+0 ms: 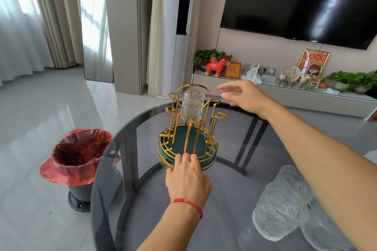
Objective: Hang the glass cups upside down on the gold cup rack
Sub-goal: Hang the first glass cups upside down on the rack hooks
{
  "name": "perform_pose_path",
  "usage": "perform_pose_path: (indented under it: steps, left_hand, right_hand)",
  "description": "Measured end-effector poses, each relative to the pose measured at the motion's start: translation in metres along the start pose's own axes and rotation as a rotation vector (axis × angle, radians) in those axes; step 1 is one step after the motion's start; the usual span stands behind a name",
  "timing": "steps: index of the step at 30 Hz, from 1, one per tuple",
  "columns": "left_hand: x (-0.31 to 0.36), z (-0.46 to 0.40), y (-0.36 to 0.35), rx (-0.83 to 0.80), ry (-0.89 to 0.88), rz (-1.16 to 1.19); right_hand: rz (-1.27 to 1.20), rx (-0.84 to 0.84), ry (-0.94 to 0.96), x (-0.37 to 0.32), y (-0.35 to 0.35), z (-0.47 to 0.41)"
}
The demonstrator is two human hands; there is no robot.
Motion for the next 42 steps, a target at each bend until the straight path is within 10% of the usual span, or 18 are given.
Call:
perform_pose_path:
  steps: [8,14,28,36,42]
  left_hand:
    - [0.03,0.028,0.006,0.029,-0.292,0.108]
    - [0.075,0.072,-0.022,-0.41,-0.578,0.633]
    - [0.076,0.049,-0.014,-0.158,-0.176,0.772]
    - [0.053,0.05,0.02,-0.32,0.076,1.5]
    - [0.05,0.048,0.019,-0.412,0.041,1.573]
  right_hand:
    - [0.141,0.201,0.05,0.001,0.022,0.161]
    - [0.067,0.571,0.08,0.02,-0.007,0.249]
    - [0.106,0.565,0.118,0.029,-0.027,0.276]
    - [-0.271,0.262,-0.17,0.04,-0.056,0.265]
    - [-0.786,0.241,-0.263,0.038,-0.075,0.256]
Point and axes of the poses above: each hand's wrist, its own z-axis away from the middle knuckle, its own y-axis out of the back of the hand, x = y × z, the point moved 3 cm from there along -z, towards the middle knuckle, and after that the axes turned 3 degrees about -x, right-handed, at the moved point
